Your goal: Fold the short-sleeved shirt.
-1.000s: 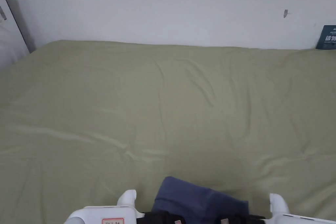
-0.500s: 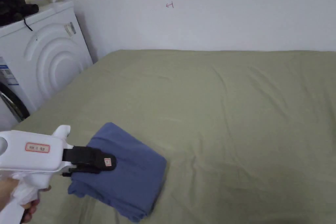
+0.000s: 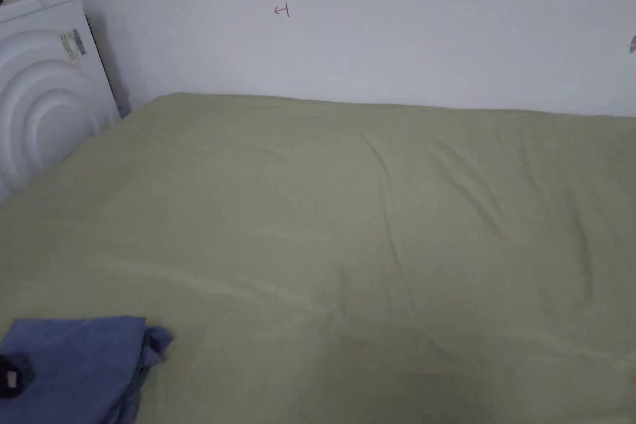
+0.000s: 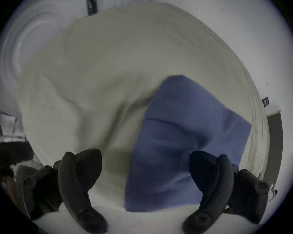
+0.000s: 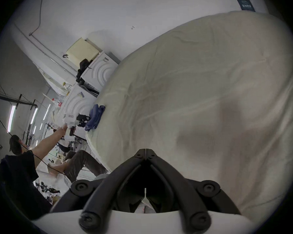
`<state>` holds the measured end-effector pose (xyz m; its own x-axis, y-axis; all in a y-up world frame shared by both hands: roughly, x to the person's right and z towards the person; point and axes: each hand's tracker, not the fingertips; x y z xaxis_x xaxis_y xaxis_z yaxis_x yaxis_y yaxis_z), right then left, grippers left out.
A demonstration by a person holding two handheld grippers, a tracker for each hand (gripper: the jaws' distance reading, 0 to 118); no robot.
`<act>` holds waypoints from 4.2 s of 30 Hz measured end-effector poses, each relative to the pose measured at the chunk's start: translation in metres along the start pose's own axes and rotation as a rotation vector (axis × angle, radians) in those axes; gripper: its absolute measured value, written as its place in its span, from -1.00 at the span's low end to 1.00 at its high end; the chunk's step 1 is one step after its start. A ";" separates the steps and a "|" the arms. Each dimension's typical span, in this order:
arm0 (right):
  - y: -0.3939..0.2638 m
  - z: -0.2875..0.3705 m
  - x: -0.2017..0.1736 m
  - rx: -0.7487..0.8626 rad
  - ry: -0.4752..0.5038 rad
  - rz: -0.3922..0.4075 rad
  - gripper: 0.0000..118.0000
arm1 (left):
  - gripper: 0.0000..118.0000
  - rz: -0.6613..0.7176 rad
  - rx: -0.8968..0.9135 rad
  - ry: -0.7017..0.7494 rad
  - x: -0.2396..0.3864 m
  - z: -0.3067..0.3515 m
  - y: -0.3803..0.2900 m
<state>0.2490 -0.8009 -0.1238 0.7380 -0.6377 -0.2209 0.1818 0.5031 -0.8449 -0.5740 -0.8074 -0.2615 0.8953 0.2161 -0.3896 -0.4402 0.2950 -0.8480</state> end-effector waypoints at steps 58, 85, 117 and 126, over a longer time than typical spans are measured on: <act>0.019 0.148 -0.118 0.761 -0.784 0.421 0.98 | 1.00 -0.431 1.001 -0.282 0.442 0.214 -0.335; 0.018 0.154 -0.115 0.837 -0.796 0.403 0.98 | 1.00 -0.476 1.039 -0.251 0.436 0.198 -0.328; 0.017 0.146 -0.111 0.873 -0.766 0.412 0.99 | 1.00 -0.480 1.009 -0.250 0.438 0.181 -0.322; 0.025 0.155 -0.107 0.903 -0.685 0.392 0.99 | 1.00 -0.495 1.017 -0.253 0.443 0.186 -0.315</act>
<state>0.2754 -0.6292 -0.0458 0.9877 -0.0439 0.1501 0.0550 0.9960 -0.0708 -0.0511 -0.6310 -0.1000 0.9963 0.0137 0.0848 0.0003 0.9867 -0.1628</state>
